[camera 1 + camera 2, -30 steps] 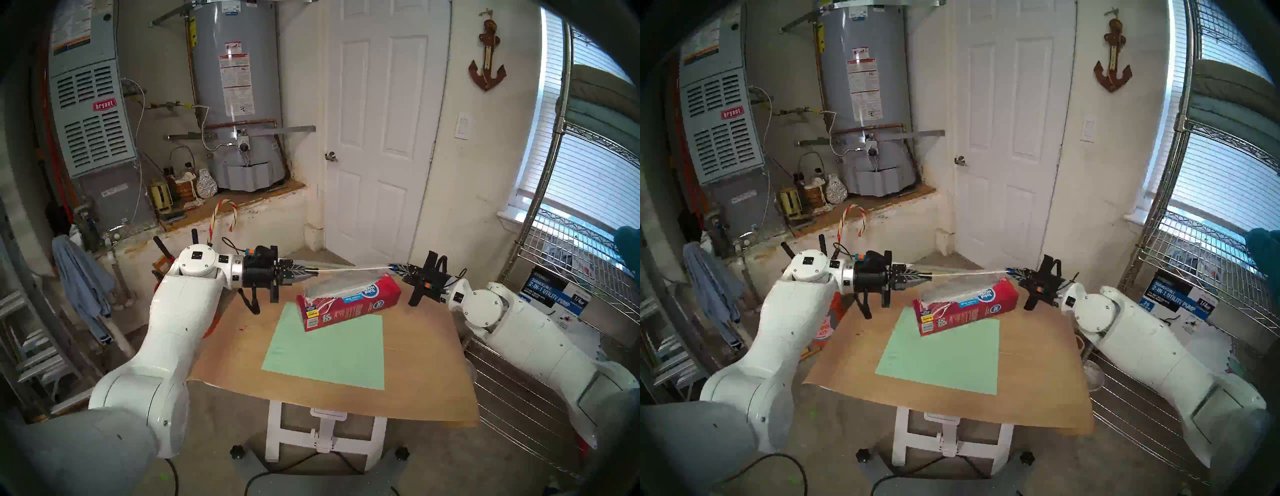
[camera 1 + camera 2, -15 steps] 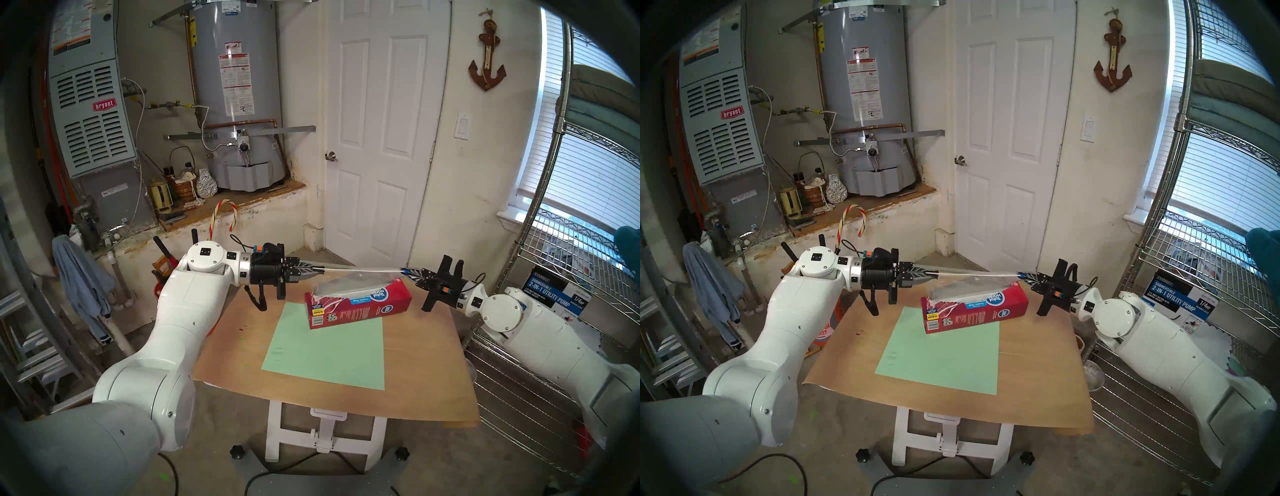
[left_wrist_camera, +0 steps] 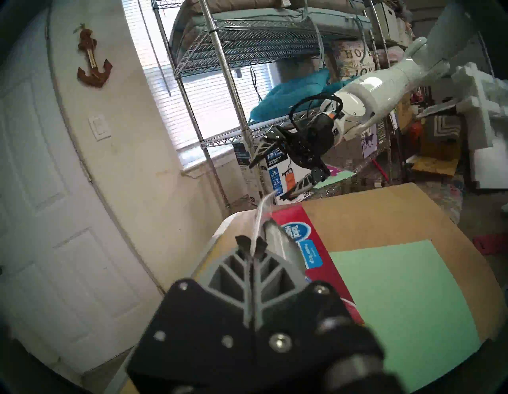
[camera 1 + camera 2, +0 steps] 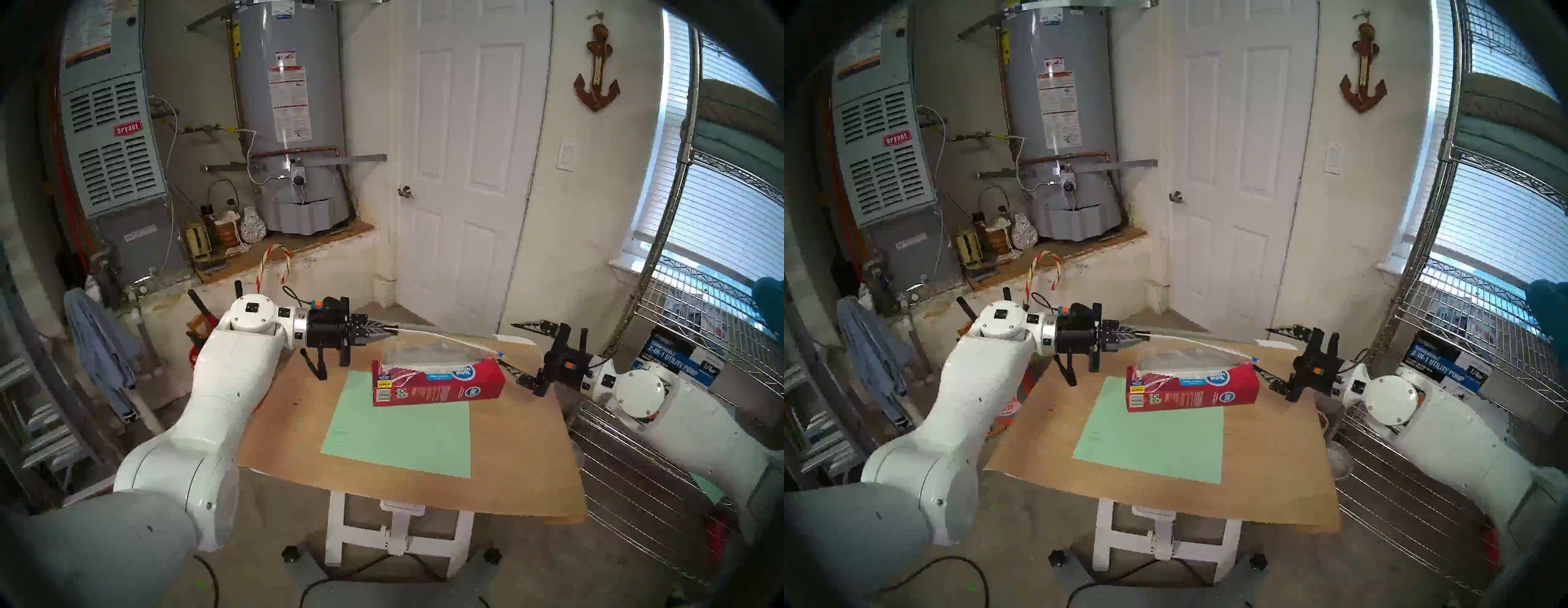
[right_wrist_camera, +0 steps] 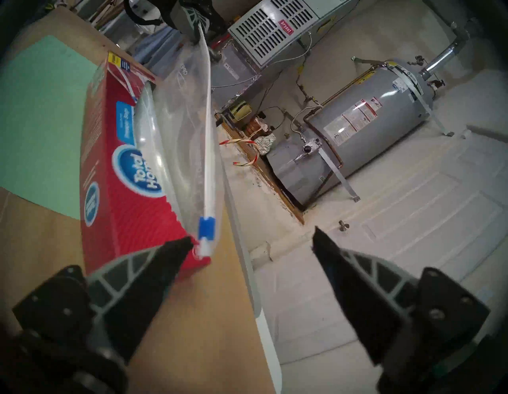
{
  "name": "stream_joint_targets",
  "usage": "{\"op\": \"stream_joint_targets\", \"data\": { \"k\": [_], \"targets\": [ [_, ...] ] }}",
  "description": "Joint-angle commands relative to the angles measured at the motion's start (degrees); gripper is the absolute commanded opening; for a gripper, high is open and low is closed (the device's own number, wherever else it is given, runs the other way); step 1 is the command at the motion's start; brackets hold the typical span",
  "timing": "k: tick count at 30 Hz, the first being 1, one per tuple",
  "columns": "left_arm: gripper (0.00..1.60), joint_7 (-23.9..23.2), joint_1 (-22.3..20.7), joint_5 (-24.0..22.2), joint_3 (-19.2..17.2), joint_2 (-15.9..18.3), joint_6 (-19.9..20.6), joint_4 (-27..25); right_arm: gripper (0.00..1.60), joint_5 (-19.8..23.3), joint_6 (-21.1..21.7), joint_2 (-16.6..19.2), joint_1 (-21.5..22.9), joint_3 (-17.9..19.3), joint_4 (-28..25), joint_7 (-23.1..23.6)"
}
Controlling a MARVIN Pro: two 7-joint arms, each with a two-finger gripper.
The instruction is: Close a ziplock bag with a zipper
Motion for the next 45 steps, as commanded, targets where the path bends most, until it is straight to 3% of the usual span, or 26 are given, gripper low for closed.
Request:
{"op": "stream_joint_targets", "data": {
  "k": [1, 6, 12, 19, 23, 24, 25, 29, 34, 38, 45],
  "targets": [
    [0.0, 0.0, -1.0, -1.3, -1.1, 0.7, 0.1, -0.9, 1.6, 4.7, 1.0, 1.8, -1.5, 2.8, -2.1, -3.0],
    [0.0, 0.0, -0.9, -1.3, -1.2, 0.9, 0.2, -1.3, 1.6, 9.7, 2.8, 0.1, 0.4, 5.3, -2.0, -3.6],
    [0.0, 0.0, -0.9, -1.1, -1.3, 1.0, 0.2, -1.0, 1.6, 20.3, 7.6, -2.5, 1.6, 9.8, -2.5, -5.8],
    [0.0, 0.0, -0.7, -1.2, -1.1, 0.5, 0.4, -0.8, 1.6, 30.2, 14.4, -9.1, 1.3, 13.5, -2.2, -13.5],
    [0.0, 0.0, -0.6, -1.2, -1.1, 0.6, 1.0, -1.5, 1.6, 35.3, 17.8, -11.2, 0.6, 15.0, -3.2, -16.9],
    [0.56, 0.0, -0.5, -1.3, -1.2, 0.7, 1.3, -1.7, 1.6, 36.4, 18.9, -12.4, 0.7, 15.7, -3.3, -18.5],
    [1.6, 0.0, -0.5, -1.4, -1.3, 0.8, 1.5, -1.9, 1.6, 37.3, 19.7, -13.0, 0.7, 16.0, -3.4, -19.4],
    [1.6, 0.0, -0.4, -2.5, -2.8, 2.1, 2.2, -4.4, 1.6, 41.1, 23.5, -16.3, 1.5, 18.0, -4.3, -24.4],
    [1.6, 0.7, -0.5, -4.5, -6.1, 2.1, 1.7, -8.6, 1.6, 42.4, 25.6, -17.8, 2.1, 18.6, -5.4, -29.6],
    [1.6, 5.8, -1.6, -3.8, -8.0, 0.1, 2.9, -11.4, 1.6, 42.6, 26.7, -18.8, 2.5, 18.6, -6.2, -33.2],
    [1.6, 13.1, -5.8, 1.1, -7.3, -3.3, 5.7, -8.4, 1.6, 43.1, 27.2, -20.4, 4.0, 18.4, -7.5, -35.3]
  ]
}}
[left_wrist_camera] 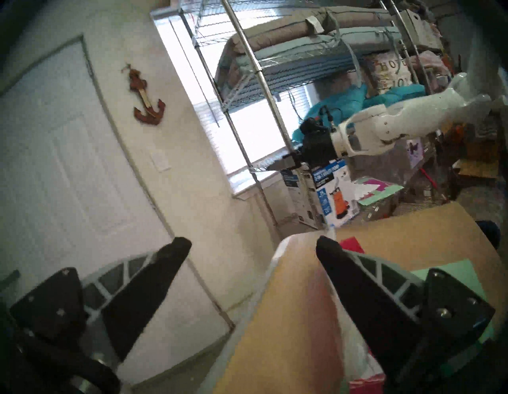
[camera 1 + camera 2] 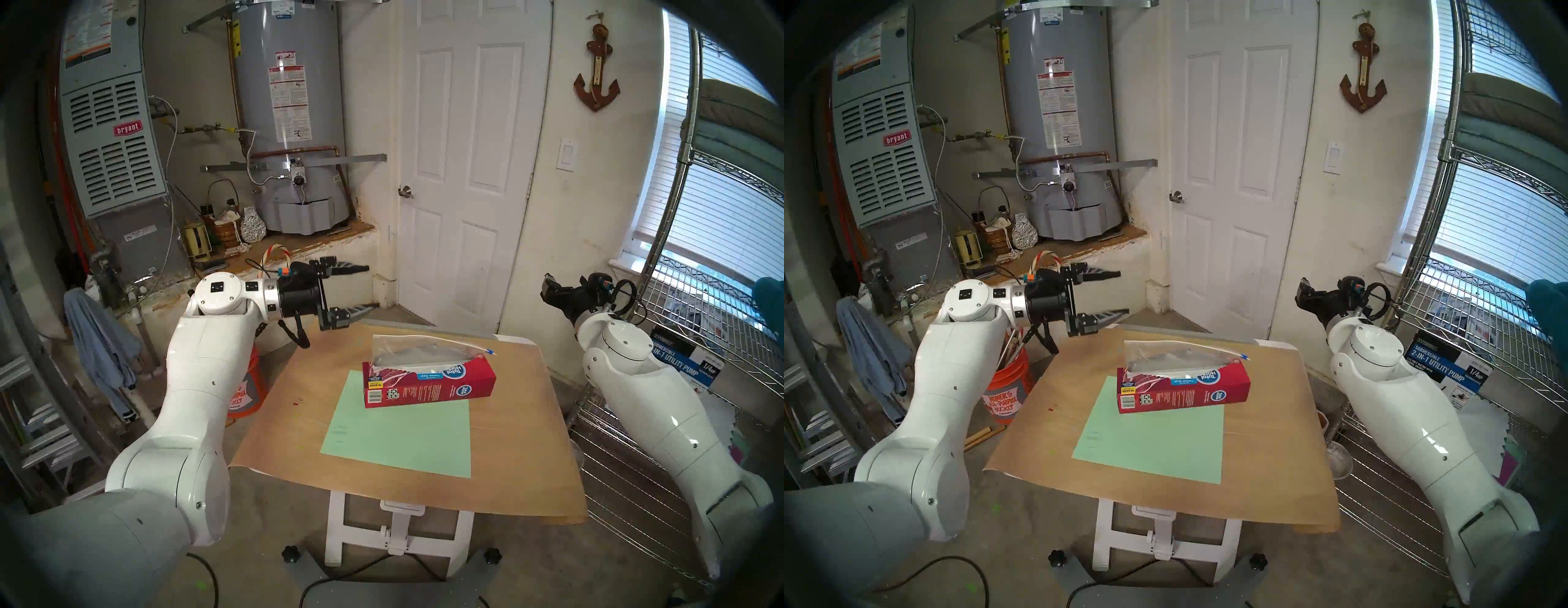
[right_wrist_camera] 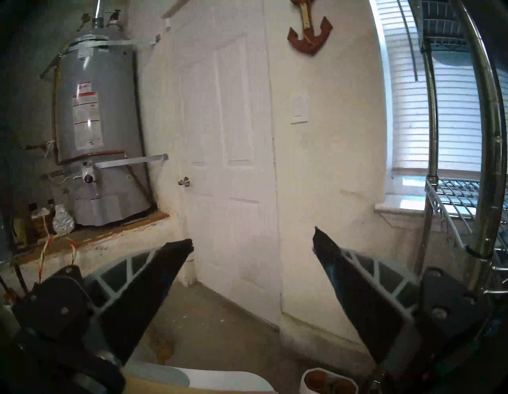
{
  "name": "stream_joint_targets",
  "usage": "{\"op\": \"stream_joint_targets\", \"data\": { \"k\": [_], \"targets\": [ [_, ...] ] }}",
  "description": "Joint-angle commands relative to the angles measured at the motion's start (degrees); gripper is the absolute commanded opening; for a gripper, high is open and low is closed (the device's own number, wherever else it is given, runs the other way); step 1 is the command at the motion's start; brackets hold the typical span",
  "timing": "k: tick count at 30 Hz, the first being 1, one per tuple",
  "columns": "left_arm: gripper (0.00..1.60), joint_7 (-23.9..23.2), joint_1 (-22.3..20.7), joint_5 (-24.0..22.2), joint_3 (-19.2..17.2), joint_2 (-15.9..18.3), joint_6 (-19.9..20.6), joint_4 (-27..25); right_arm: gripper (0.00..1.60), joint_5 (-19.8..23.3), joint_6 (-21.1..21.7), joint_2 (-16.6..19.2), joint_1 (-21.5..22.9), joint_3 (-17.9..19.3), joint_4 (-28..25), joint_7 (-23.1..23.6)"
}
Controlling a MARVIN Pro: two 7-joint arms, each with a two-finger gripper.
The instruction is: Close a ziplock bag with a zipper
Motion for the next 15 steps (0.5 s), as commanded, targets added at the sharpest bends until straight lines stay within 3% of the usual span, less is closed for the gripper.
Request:
{"op": "stream_joint_targets", "data": {
  "k": [1, 15],
  "targets": [
    [1.6, 7.2, -5.4, 3.3, -0.2, -3.9, 2.8, 1.1, 1.6, 0.3, 0.0, -2.5, 3.2, 0.6, -2.9, -2.4],
    [1.6, 22.0, -8.5, 11.1, -0.9, -6.3, 8.9, 9.6, 1.6, -0.1, 0.5, -4.3, 7.6, 2.7, -3.5, -8.6]
  ]
}}
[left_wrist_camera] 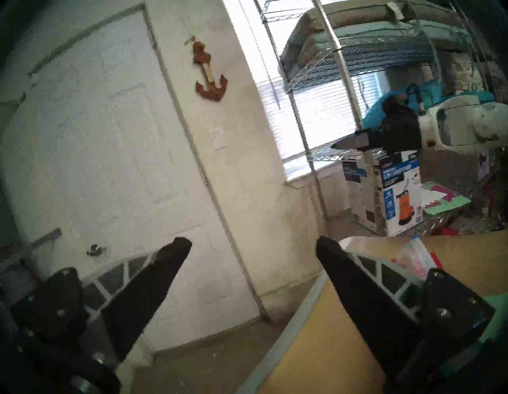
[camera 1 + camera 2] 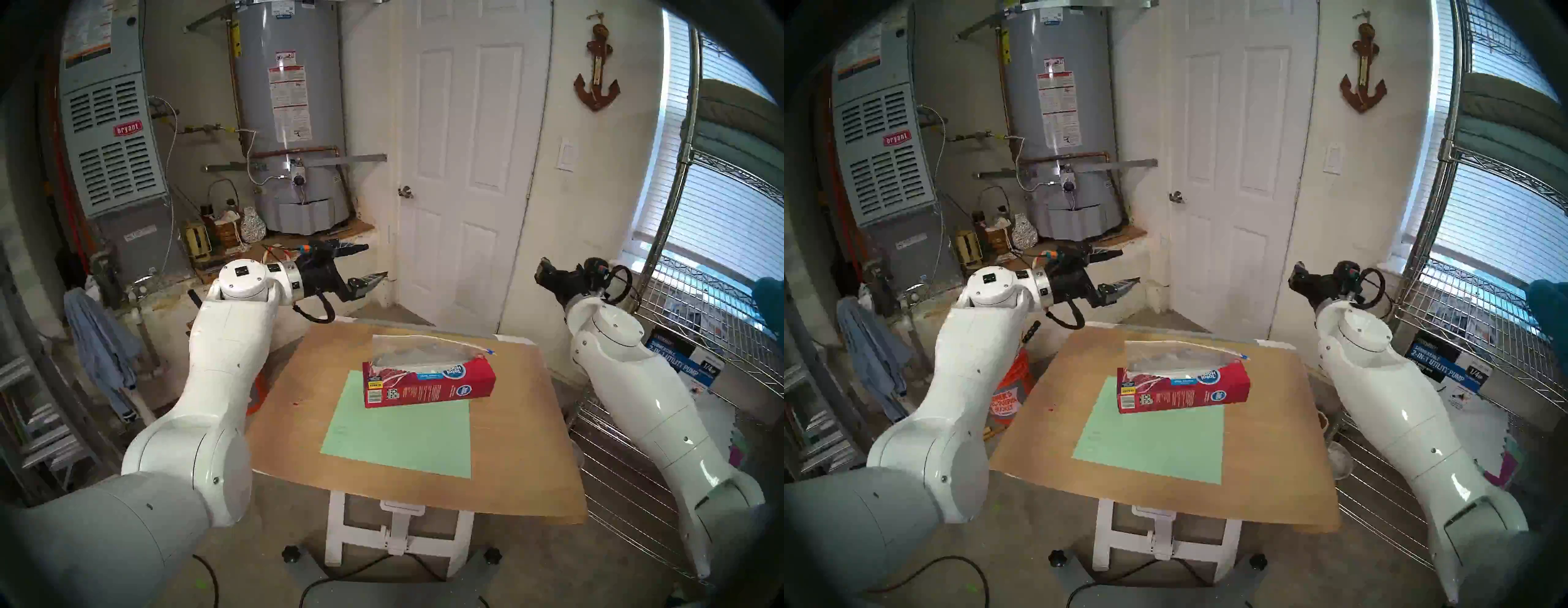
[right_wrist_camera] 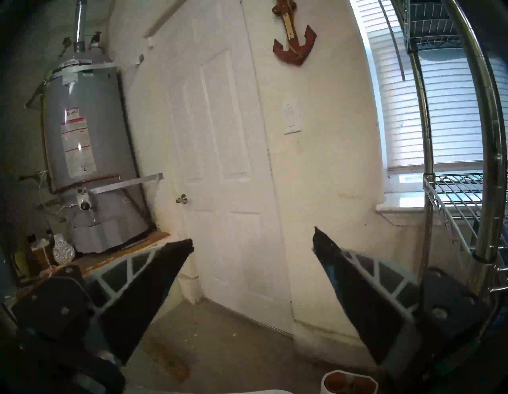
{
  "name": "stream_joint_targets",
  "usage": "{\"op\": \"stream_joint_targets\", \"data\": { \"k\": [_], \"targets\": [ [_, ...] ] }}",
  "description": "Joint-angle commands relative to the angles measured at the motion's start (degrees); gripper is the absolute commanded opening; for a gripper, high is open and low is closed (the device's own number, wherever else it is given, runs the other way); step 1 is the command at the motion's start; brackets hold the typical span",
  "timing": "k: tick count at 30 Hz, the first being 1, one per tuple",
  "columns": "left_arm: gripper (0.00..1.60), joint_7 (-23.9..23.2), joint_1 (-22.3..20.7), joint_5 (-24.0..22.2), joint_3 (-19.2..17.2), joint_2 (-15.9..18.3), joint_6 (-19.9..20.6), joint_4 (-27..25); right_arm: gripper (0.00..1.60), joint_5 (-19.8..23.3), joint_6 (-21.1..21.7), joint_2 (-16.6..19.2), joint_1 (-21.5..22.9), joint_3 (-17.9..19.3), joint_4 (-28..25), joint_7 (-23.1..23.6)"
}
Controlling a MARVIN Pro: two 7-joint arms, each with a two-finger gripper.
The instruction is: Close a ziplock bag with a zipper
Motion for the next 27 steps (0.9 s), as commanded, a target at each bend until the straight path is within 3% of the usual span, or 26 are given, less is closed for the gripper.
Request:
{"op": "stream_joint_targets", "data": {
  "k": [1, 11, 27],
  "targets": [
    [1.6, 7.2, -3.8, 2.5, -0.3, -2.1, 2.7, 2.2, 1.6, -0.9, -0.2, -0.8, 4.6, 2.3, -1.1, -3.9],
    [1.6, 17.7, -6.8, 6.9, -0.3, -6.5, 6.6, 3.5, 1.6, -2.1, 0.0, -2.2, 5.7, 4.7, -1.3, -12.0],
    [1.6, 34.6, -6.4, 13.1, -3.3, -12.5, 12.9, 2.7, 1.6, -5.1, 3.0, -6.6, 6.6, 4.4, -4.4, -28.4]
  ]
}}
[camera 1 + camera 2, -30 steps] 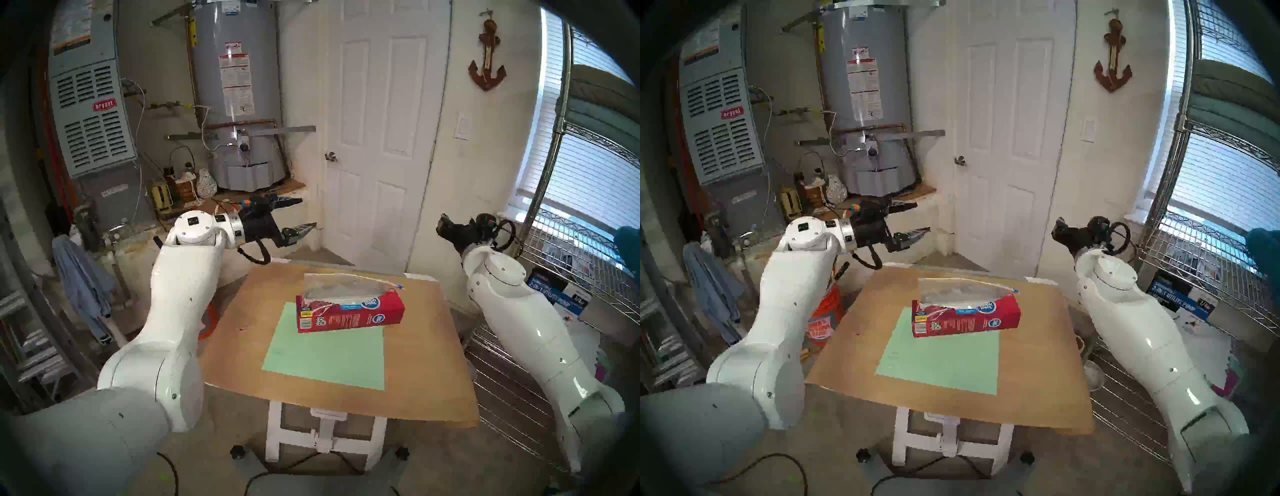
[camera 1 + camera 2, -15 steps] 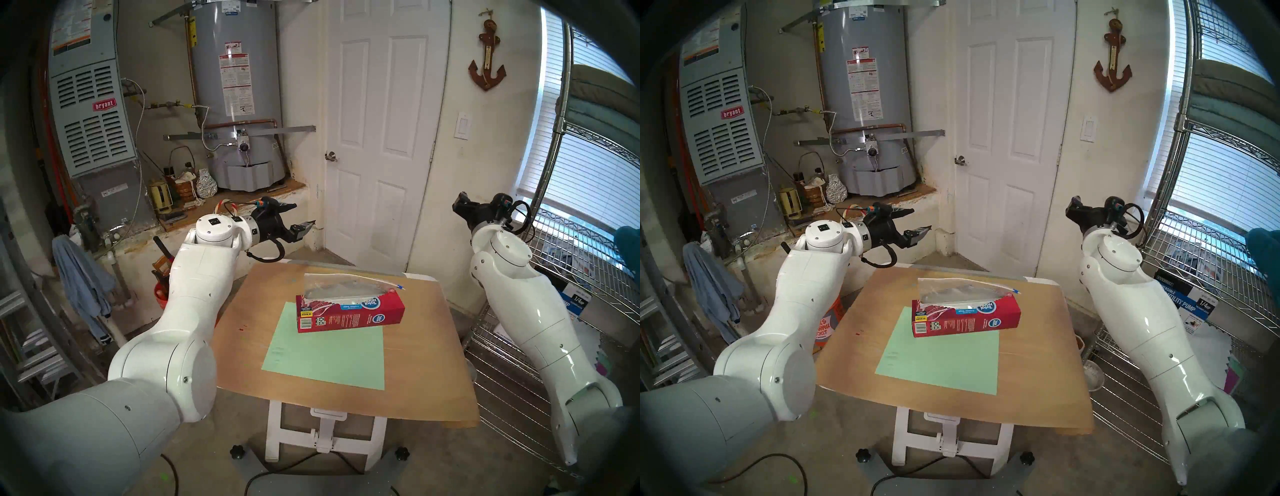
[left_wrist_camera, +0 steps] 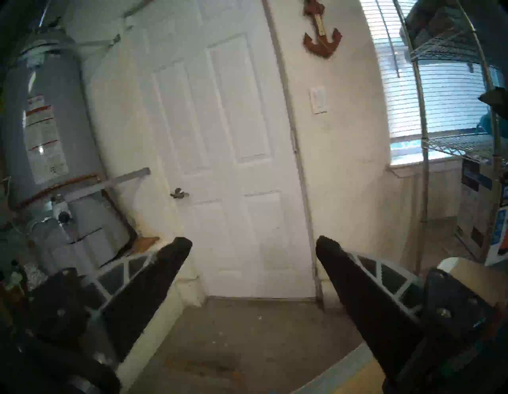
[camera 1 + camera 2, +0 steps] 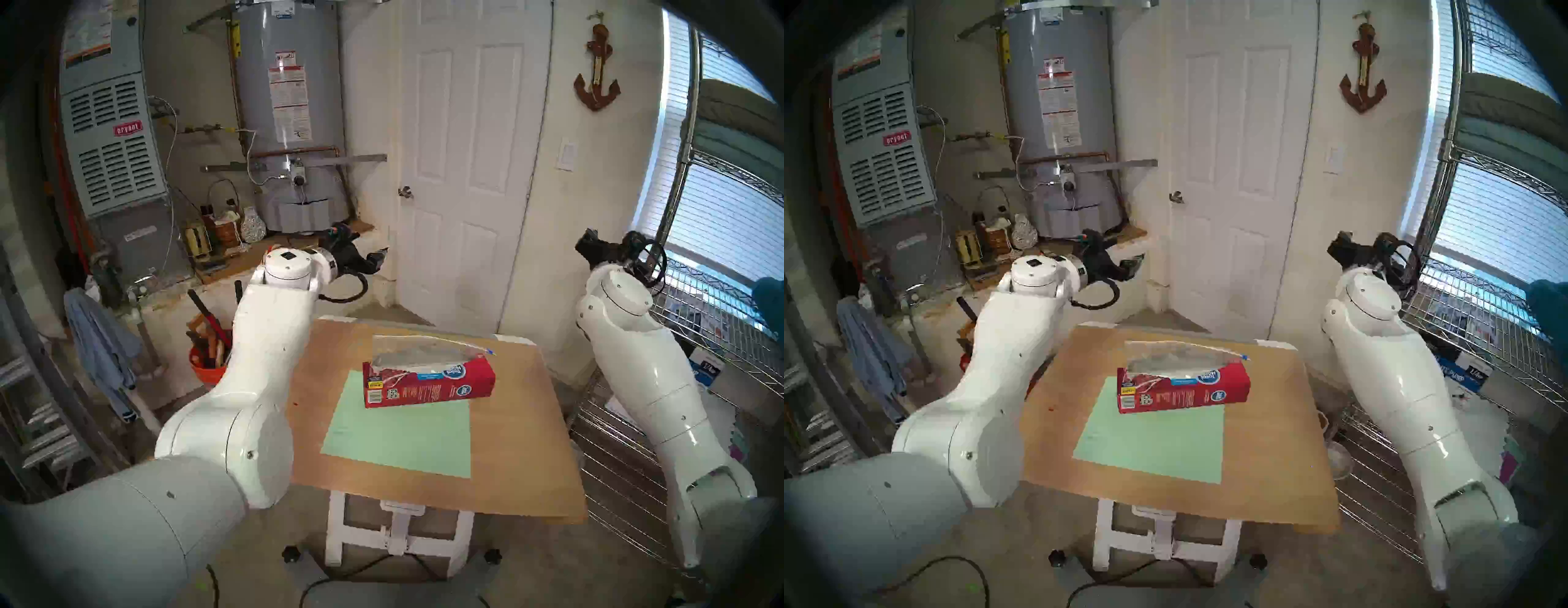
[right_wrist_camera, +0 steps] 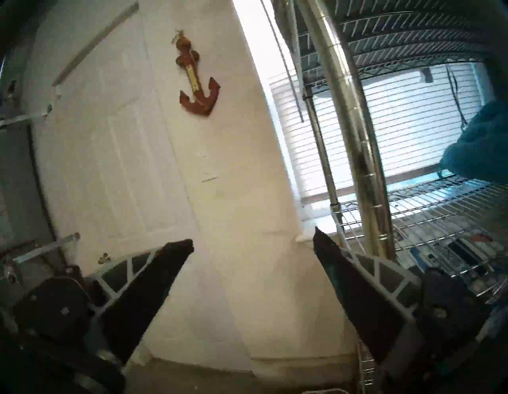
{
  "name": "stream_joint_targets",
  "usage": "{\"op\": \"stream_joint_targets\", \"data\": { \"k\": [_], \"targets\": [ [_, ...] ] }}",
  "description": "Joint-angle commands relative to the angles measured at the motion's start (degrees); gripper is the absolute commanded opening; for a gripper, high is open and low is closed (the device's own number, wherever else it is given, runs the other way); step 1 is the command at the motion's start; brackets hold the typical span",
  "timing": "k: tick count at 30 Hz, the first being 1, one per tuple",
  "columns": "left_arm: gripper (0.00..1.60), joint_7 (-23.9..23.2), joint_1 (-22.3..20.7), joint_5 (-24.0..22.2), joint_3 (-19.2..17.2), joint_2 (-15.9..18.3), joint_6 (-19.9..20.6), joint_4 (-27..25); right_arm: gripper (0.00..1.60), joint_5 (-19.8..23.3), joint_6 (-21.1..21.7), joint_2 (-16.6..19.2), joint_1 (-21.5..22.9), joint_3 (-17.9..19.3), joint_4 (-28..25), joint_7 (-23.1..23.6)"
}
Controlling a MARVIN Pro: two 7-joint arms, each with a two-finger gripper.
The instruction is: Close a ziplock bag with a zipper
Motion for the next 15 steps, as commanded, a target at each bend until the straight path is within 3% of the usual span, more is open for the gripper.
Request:
{"op": "stream_joint_targets", "data": {
  "k": [1, 6, 8, 15],
  "targets": [
    [1.6, 6.7, -1.4, 2.9, -0.7, -3.3, 2.2, -1.6, 1.6, -1.7, 1.5, -2.4, 2.2, 0.1, -3.0, -6.7],
    [1.6, 11.2, -0.1, 6.4, -0.1, -3.2, 2.0, -3.4, 1.6, -2.0, 3.6, -4.2, 2.9, 1.1, -3.3, -11.3],
    [1.6, 14.2, 1.6, 10.5, 1.3, -2.4, 2.3, -4.8, 1.6, -2.6, 5.2, -5.4, 3.4, 1.3, -3.6, -14.5],
    [1.6, 20.8, 3.4, 15.4, 1.7, -4.2, 4.3, -7.4, 1.6, -3.7, 8.6, -7.8, 4.9, 1.3, -3.7, -21.4]
  ]
}}
